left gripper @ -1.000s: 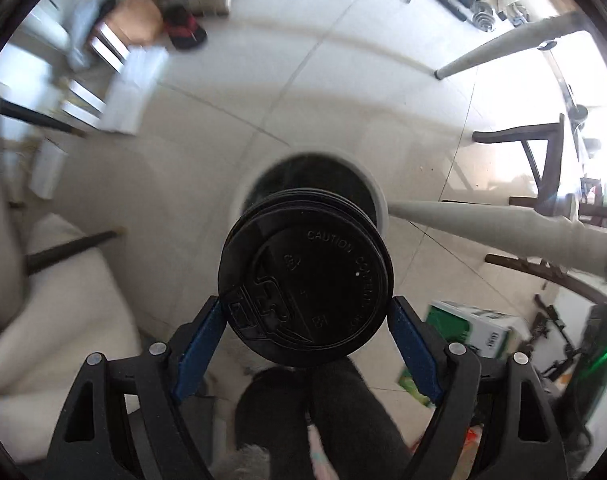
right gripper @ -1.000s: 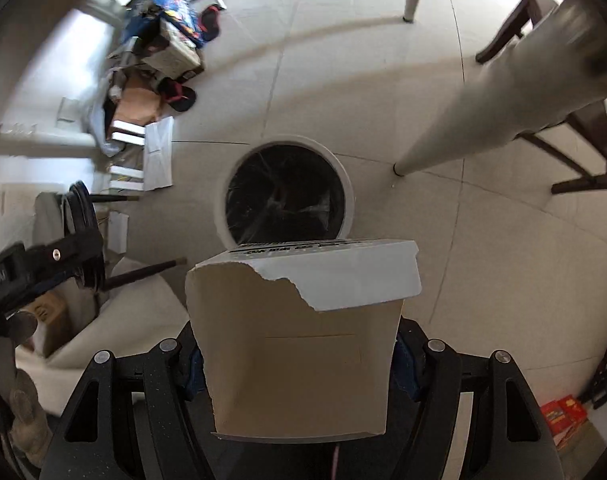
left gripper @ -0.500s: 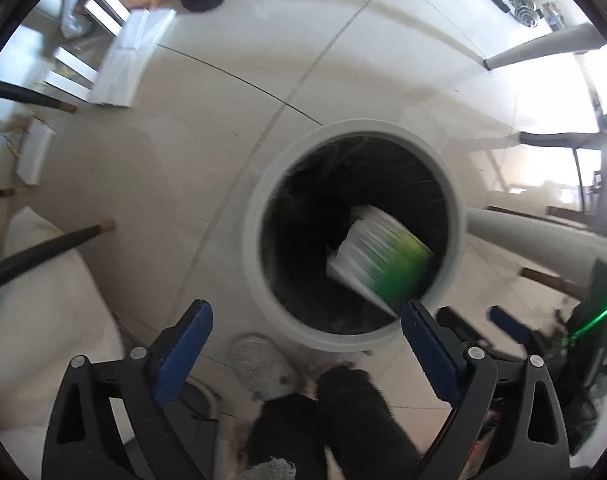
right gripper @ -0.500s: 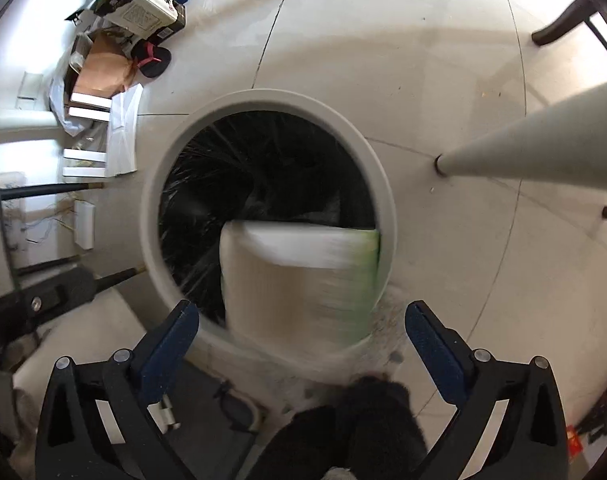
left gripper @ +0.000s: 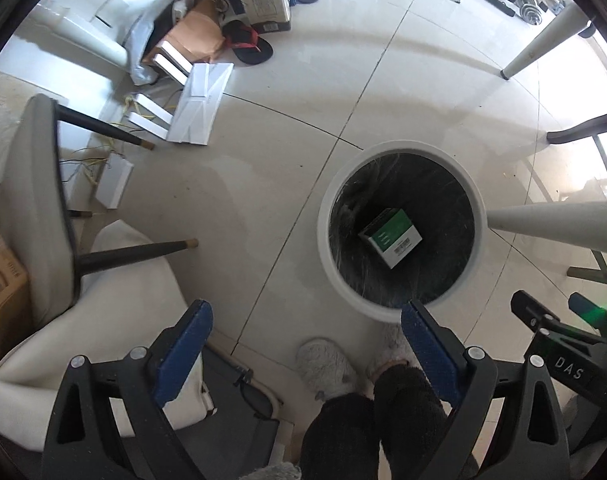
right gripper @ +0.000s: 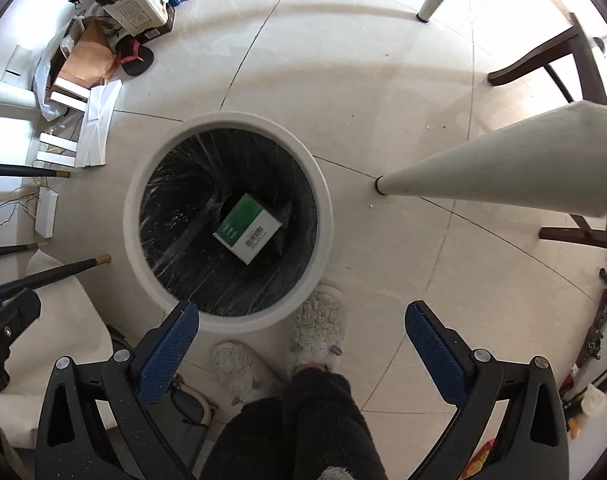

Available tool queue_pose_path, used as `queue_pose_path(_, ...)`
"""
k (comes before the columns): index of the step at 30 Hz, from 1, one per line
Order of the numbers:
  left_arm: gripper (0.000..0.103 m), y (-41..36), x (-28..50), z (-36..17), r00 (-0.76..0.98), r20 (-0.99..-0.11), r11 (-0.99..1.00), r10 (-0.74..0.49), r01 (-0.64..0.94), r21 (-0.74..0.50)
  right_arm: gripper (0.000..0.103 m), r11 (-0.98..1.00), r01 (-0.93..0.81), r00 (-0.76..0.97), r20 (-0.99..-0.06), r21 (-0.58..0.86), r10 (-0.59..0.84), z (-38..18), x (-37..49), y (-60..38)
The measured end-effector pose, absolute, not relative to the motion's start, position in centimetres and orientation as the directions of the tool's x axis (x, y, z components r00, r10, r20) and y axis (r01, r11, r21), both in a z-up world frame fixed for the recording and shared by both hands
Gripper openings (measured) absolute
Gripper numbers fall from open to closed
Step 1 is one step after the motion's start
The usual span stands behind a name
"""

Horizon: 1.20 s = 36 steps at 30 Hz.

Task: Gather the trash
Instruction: 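Carry lid and box to the white bin and open both tools to drop them, then move both tools back over the table toward the leaflets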

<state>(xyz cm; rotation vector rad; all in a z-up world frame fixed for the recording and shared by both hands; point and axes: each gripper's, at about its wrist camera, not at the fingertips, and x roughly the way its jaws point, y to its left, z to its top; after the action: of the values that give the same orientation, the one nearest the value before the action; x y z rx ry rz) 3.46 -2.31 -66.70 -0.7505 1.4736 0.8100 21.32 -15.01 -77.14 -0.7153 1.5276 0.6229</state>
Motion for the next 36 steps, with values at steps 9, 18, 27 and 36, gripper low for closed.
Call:
queue_pose_path(9, 0.096, -4.2, 2.1, -57.2, -0.040, -0.999, 0.550, 0.019, -0.834, 0.044, 0.103, 0.635, -0.773, -0.033, -0.999, 0.014, -0.019, -66.5, 18.7, -16.7)
queue_pose_path(18, 0.096, -7.2, 0.3, -45.8, 0.008, -0.999, 0.557, 0.041, -0.830, 0.016, 0.103, 0.654, -0.755, 0.002, -0.998, 0.039, 0.061, -51.5, 16.9, -19.7)
queue_pose_path(27, 0.096, -7.6, -0.4, -35.2, 0.101, -0.987, 0.566, 0.126, -0.824, -0.012, 0.103, 0.672, -0.730, -0.003, -0.985, 0.121, 0.174, -37.8, 16.5, -22.7)
queue_pose_path(36, 0.103, -1.5, 5.2, -28.3, 0.146, -0.953, 0.556, 0.266, -0.831, 0.028, 0.103, 0.719, -0.666, 0.028, -0.957, 0.197, 0.288, -29.4, 23.7, -19.3)
